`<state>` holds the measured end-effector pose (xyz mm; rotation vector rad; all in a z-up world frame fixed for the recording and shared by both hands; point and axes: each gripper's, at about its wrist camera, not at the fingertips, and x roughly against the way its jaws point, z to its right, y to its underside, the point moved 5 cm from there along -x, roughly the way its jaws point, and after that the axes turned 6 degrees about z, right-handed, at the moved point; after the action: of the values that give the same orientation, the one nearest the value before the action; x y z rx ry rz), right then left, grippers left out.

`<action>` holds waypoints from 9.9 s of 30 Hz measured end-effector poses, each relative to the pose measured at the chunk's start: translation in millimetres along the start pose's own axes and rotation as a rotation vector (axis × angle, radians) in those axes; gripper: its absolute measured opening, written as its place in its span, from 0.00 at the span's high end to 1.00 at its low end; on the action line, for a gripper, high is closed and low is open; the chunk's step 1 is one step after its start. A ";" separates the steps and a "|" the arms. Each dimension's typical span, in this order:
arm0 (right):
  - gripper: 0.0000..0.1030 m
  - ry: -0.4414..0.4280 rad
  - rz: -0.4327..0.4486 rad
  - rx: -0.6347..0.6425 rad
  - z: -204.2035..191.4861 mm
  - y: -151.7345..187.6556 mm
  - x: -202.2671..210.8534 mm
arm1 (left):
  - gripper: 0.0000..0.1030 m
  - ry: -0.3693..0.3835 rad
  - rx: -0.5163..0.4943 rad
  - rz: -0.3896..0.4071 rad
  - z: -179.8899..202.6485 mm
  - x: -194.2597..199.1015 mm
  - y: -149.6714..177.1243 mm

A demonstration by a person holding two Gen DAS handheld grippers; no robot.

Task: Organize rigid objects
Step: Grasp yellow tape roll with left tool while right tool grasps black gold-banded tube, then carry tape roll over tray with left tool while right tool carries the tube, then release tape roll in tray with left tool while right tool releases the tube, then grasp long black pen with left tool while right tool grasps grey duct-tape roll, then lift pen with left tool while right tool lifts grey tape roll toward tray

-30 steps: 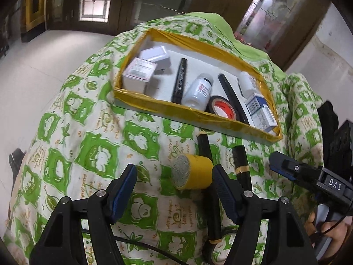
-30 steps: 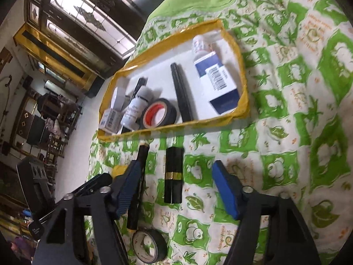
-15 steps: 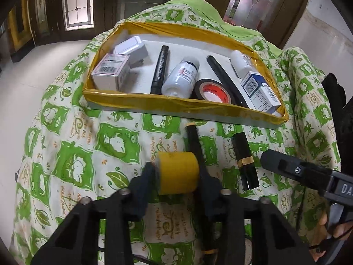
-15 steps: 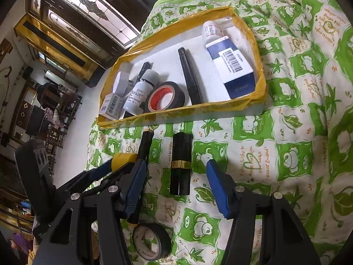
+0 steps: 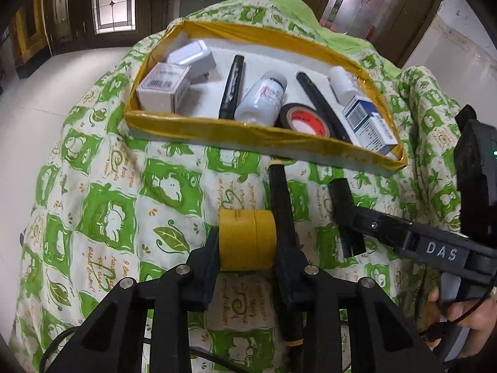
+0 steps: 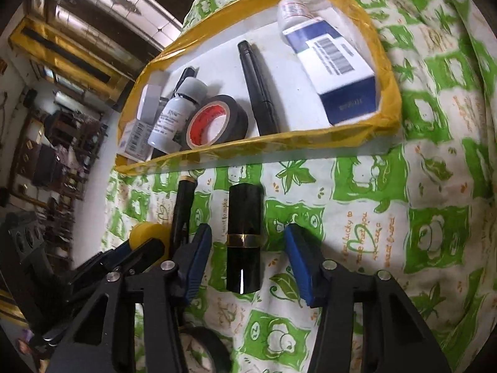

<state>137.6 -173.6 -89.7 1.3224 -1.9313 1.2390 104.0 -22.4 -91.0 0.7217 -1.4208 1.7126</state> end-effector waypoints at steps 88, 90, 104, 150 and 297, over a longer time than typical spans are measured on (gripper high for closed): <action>0.81 -0.011 0.259 0.001 23.9 -34.3 99.4 | 0.67 0.047 0.148 0.118 -27.6 30.3 -14.6; 0.81 -0.012 0.255 0.006 22.5 -34.0 98.4 | 0.67 0.048 0.136 0.115 -25.1 29.8 -14.1; 0.81 -0.009 0.249 0.026 17.7 -32.4 94.8 | 0.67 0.052 0.112 0.108 -18.7 29.4 -13.1; 0.81 0.042 0.187 0.155 -1.9 -83.9 49.2 | 0.67 0.060 -0.068 0.096 20.2 -22.1 -150.2; 0.89 0.004 -0.144 0.422 -57.8 85.0 22.7 | 0.85 0.034 0.034 -0.025 2.2 -5.3 1.5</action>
<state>45.8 -123.3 -79.2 1.6276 -1.5901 1.6295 105.5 -25.7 -95.7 0.7224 -1.3566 1.7257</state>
